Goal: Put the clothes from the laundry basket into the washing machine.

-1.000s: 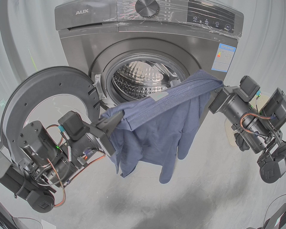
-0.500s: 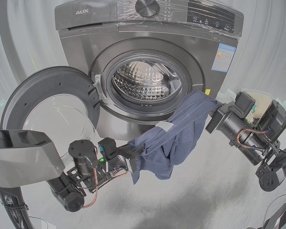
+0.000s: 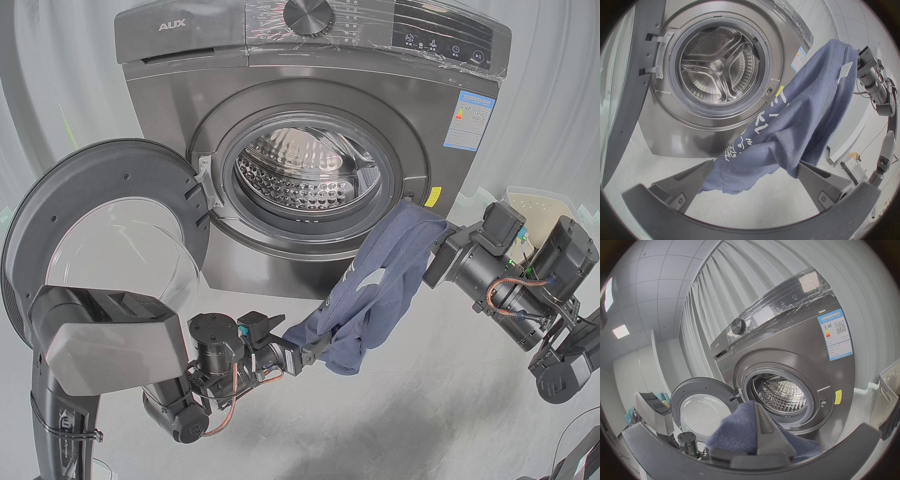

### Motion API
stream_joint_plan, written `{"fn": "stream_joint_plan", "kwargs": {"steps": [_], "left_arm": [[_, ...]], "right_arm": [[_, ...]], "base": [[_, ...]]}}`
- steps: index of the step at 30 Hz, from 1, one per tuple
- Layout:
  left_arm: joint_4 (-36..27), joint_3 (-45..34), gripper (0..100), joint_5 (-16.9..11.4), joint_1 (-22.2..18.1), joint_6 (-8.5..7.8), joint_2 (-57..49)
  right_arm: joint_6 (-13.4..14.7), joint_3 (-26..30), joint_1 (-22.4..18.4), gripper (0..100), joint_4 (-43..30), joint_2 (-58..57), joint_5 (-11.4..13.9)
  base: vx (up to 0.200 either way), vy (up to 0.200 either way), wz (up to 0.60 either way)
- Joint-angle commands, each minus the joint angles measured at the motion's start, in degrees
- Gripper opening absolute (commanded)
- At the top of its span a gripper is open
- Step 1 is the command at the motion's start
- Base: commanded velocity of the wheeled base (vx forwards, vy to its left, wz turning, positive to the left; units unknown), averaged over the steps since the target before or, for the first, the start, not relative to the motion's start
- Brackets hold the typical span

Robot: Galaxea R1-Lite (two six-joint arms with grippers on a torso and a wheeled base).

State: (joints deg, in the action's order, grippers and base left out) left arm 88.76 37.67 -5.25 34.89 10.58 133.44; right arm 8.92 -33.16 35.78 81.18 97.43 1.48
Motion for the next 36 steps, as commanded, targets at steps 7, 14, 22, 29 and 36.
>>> {"fn": "stream_joint_plan", "kwargs": {"steps": [7, 14, 22, 29, 36], "left_arm": [[0.2, -1.0, 100, 0.1, 0.6, -0.83, 1.2], [0.2, -2.2, 100, 0.2, 0.9, -1.53, -6.2], [0.1, -5.3, 100, 0.1, 1.2, -1.18, -12.7], [0.1, -11.7, 100, -0.5, 4.3, -1.44, -11.4], [0.1, -11.7, 100, -3.3, 9.0, -1.62, -8.3]], "right_arm": [[0.0, -1.4, -0.9, 0, -0.1, 1.9, -0.2], [0.1, -2.1, -1.8, 0, -0.1, 4.3, -1.2], [0.2, -2.3, -2.1, 0, -0.1, 4.3, -1.3], [0.4, -3.8, -3.3, 0, -0.1, 4.7, -1.5], [0.6, -5.3, -3.4, 0, -0.2, 5.1, -2.9]], "base": [[0.000, 0.000, 0.00], [0.000, 0.000, 0.00], [0.000, 0.000, 0.00], [0.000, 0.000, 0.00], [0.000, 0.000, 0.00]]}}
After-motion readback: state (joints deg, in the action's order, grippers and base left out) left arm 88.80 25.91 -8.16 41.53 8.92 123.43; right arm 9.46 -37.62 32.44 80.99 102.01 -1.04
